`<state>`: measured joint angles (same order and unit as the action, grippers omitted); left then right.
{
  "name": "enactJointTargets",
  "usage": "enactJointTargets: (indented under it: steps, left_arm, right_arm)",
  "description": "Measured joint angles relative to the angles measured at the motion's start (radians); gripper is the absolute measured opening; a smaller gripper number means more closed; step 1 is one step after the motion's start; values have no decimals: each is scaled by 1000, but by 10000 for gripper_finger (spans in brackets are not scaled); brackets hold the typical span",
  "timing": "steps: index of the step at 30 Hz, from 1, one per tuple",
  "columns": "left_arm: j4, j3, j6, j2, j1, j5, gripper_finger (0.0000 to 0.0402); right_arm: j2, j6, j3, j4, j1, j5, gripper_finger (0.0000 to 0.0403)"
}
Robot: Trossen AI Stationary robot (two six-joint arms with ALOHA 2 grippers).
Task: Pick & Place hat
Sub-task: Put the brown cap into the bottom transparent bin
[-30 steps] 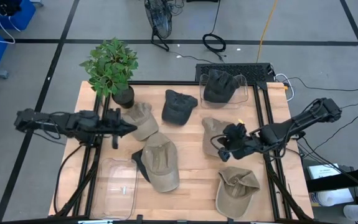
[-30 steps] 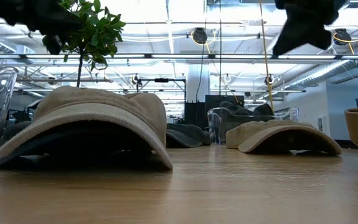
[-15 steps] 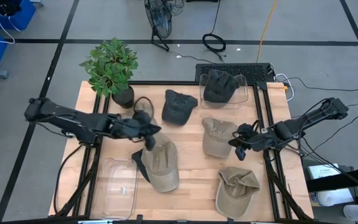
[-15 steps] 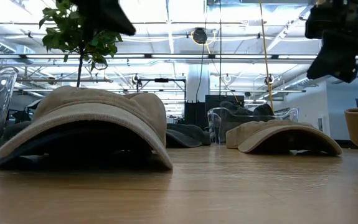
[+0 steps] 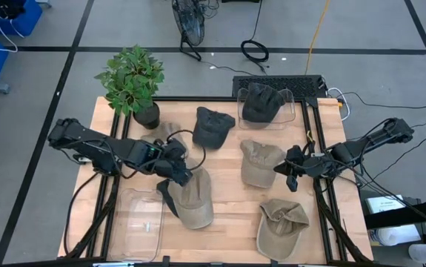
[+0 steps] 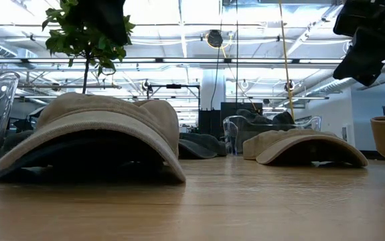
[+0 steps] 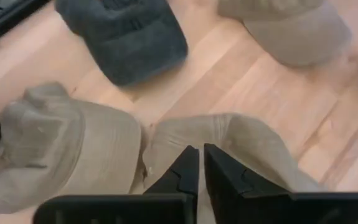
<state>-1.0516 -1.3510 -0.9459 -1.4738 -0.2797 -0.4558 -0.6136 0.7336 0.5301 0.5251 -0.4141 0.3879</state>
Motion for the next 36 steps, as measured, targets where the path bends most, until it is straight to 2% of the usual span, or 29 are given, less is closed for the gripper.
enactJointTargets:
  steps: [7, 11, 16, 23, 29, 36]
  left_arm:
    - [6, 4, 267, 0, 4, 72, 112]
    - [6, 4, 364, 0, 4, 148, 163]
    - [10, 16, 424, -16, -3, 168, 227]
    - [79, 118, 437, -29, -2, 170, 296]
    - [137, 198, 422, -61, 10, 188, 310]
    - [138, 228, 410, -111, 34, 196, 277]
  right_arm:
    - [0, 32, 0, -23, 0, 3, 0]
    - [0, 41, 0, -61, 0, 5, 0]
    - [-4, 31, 0, -92, 0, 60, 0]
    - [-8, 58, 0, -95, 1, 87, 0]
    - [-13, 40, 0, -97, 1, 109, 0]
    - [-16, 31, 0, -96, 1, 113, 0]
